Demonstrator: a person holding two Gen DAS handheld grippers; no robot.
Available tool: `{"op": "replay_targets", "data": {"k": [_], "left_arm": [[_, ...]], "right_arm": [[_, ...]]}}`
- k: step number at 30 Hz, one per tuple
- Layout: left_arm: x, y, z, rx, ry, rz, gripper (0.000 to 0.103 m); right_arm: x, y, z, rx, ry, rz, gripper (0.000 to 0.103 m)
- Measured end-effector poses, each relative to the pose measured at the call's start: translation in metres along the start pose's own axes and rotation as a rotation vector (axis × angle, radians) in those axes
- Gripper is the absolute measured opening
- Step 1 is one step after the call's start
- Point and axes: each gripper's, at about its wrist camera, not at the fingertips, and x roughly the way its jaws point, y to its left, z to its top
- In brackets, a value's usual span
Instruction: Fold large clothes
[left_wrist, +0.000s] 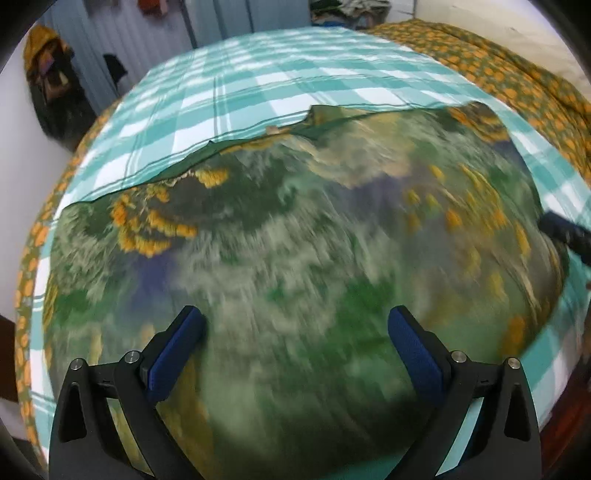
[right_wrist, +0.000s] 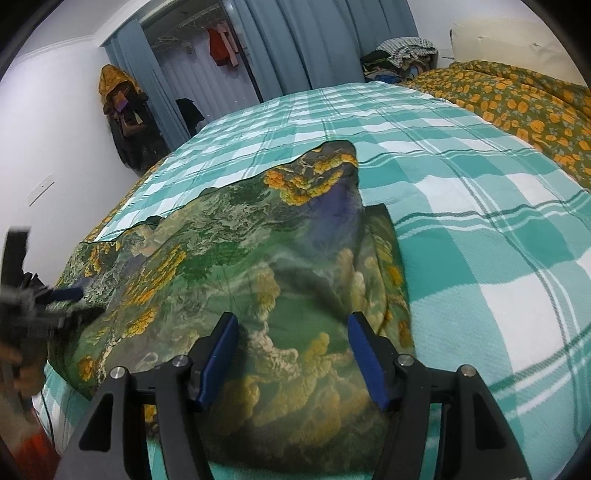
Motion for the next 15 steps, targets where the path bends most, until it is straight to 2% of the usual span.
{"op": "replay_targets", "data": {"k": [3, 6, 9, 12, 15], "left_arm": [[-0.014, -0.004, -0.011, 0.013, -0.001, -0.026, 0.100], [-0.030, -0.004, -0.018, 0.005, -0.010, -0.065, 0.100], [-0.043, -0.005, -0.017, -0.008, -0.064, -0.113, 0.100], [-0.046, -0.016, -0.011, 0.011, -0.105, -0.143, 0.100], [-0.032, -0.032, -0.007, 0.047, -0.103, -0.179, 0.100]], "right_arm": [[-0.015, -0.013, -0.005, 0.071, 0.004, -0.017, 0.063], [-0.031, -0.042, -0.014, 0.222, 0.002, 0.008, 0.063], [-0.038, -0.065, -0.029, 0.342, 0.033, 0.041, 0.064], [-0.038, -0.071, -0.041, 0.411, 0.067, 0.080, 0.064], [-0.030, -0.068, -0.046, 0.442, 0.097, 0.126, 0.073]]}}
